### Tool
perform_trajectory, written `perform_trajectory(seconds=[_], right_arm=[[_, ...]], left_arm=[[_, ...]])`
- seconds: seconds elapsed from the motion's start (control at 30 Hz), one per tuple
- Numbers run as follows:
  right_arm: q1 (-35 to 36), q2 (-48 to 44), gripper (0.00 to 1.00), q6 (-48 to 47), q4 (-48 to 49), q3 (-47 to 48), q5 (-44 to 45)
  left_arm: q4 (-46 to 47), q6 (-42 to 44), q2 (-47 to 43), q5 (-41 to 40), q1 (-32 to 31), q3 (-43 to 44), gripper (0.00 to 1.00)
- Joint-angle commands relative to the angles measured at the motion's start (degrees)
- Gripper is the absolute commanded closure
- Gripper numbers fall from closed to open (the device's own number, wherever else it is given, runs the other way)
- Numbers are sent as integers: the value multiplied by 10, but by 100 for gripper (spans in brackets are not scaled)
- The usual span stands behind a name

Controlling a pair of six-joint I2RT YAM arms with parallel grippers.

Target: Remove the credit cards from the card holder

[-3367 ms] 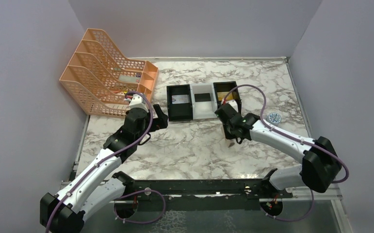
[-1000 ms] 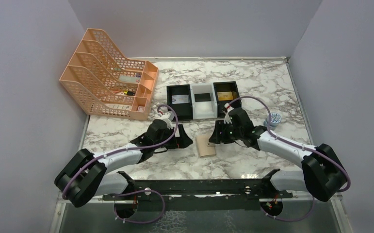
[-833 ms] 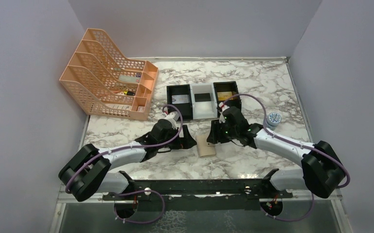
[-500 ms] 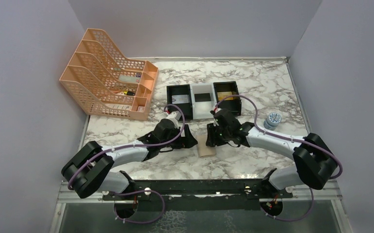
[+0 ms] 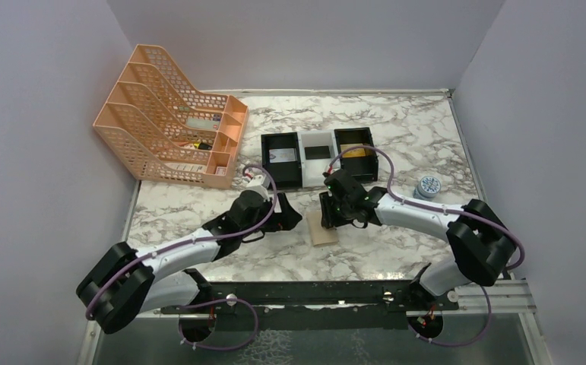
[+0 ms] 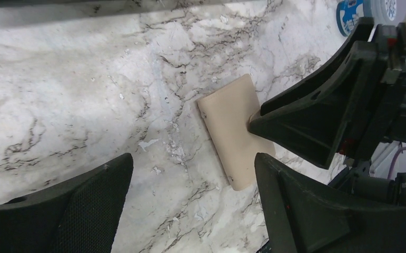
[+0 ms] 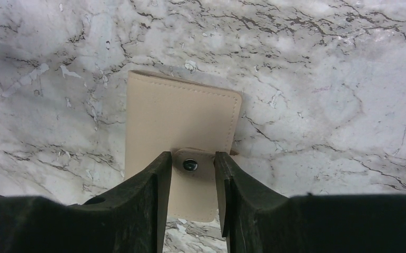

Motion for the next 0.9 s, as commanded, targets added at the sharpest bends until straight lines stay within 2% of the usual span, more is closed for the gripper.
perform_trajectory(seconds=[0.0, 0.3, 0.6, 0.8, 0.87], right_arm=[[7, 17, 64, 4, -6, 16, 17], [10, 37, 67, 1, -15, 28, 34], [11, 19, 69, 0, -16, 31, 23], [14, 42, 69, -2, -25, 42, 34], [17, 56, 73, 1, -32, 48, 44]], left_arm=[[-31, 17, -49, -63, -1, -6, 11], [-67, 29, -88, -79, -1, -2, 10], [-50, 23, -40, -34, -1, 15, 10], [-44, 18, -14, -24, -1, 19, 11], [-42, 19, -8, -22, -1, 20, 11]])
